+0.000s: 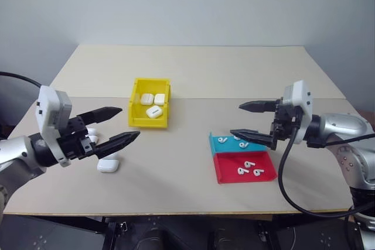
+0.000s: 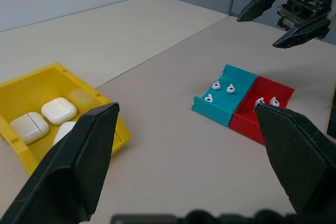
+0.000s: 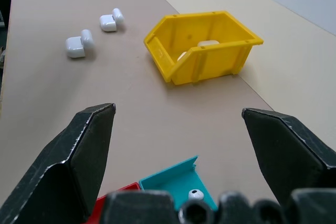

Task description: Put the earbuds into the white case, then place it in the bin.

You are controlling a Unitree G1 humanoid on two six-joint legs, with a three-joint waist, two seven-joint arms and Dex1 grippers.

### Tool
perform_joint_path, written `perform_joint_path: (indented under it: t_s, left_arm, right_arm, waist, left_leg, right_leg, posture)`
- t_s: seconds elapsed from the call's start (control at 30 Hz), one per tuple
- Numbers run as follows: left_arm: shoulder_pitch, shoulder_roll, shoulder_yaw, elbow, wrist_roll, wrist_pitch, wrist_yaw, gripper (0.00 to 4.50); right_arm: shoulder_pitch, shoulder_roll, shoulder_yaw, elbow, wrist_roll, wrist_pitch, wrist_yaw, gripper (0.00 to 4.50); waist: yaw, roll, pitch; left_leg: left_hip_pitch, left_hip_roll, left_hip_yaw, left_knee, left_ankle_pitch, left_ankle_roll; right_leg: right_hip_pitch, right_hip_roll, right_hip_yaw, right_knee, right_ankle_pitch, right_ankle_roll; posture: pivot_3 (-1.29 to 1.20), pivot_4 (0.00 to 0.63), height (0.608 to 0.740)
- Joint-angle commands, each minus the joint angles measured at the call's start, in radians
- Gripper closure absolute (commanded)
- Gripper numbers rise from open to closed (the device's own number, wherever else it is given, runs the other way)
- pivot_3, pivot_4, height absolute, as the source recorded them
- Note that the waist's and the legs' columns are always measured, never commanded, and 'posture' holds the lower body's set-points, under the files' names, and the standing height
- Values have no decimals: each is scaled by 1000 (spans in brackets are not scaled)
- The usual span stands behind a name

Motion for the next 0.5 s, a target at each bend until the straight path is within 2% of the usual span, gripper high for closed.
perform_joint_path:
  t_s: [0.03, 0.2, 0.33, 0.43, 0.5]
  left_arm:
    - [8, 17, 37, -9, -46, 0, -3, 0]
    - [49, 53, 72, -35, -86, 65, 65, 0]
    - [88, 65, 72, -126, -51, 78, 184, 0]
    - [65, 86, 16, -185, 67, 106, 359, 0]
    - [24, 103, -11, -164, 66, 136, 412, 0]
  right_arm:
    - [-9, -7, -12, -26, 9, -19, 6, 11]
    - [-4, -6, -19, -29, 13, -12, 0, 11]
    - [7, -2, -21, -35, 19, -12, 0, 11]
    - [-2, 4, -8, -25, 15, -15, 2, 11]
    - [-23, 2, 1, -19, 12, -12, 3, 11]
  waist:
    - [0, 0, 0]
    - [-1, 0, 0]
    - [-1, 0, 0]
    - [1, 0, 0]
    - [2, 0, 0]
  left_leg:
    - [0, 0, 0, 0, 0, 0]
    - [0, 0, 0, 0, 0, 0]
    - [0, 0, 0, 0, 0, 0]
    - [0, 0, 0, 0, 0, 0]
    - [1, 0, -1, 0, 0, 0]
  right_leg:
    - [0, 0, 0, 0, 0, 0]
    - [0, 0, 0, 0, 0, 0]
    - [0, 0, 0, 0, 0, 0]
    - [0, 0, 0, 0, 0, 0]
    - [1, 0, 0, 0, 0, 0]
  posture:
    - [0, 150, 740]
    - [0, 150, 740]
    - [0, 150, 740]
    - [0, 150, 740]
    - [0, 150, 740]
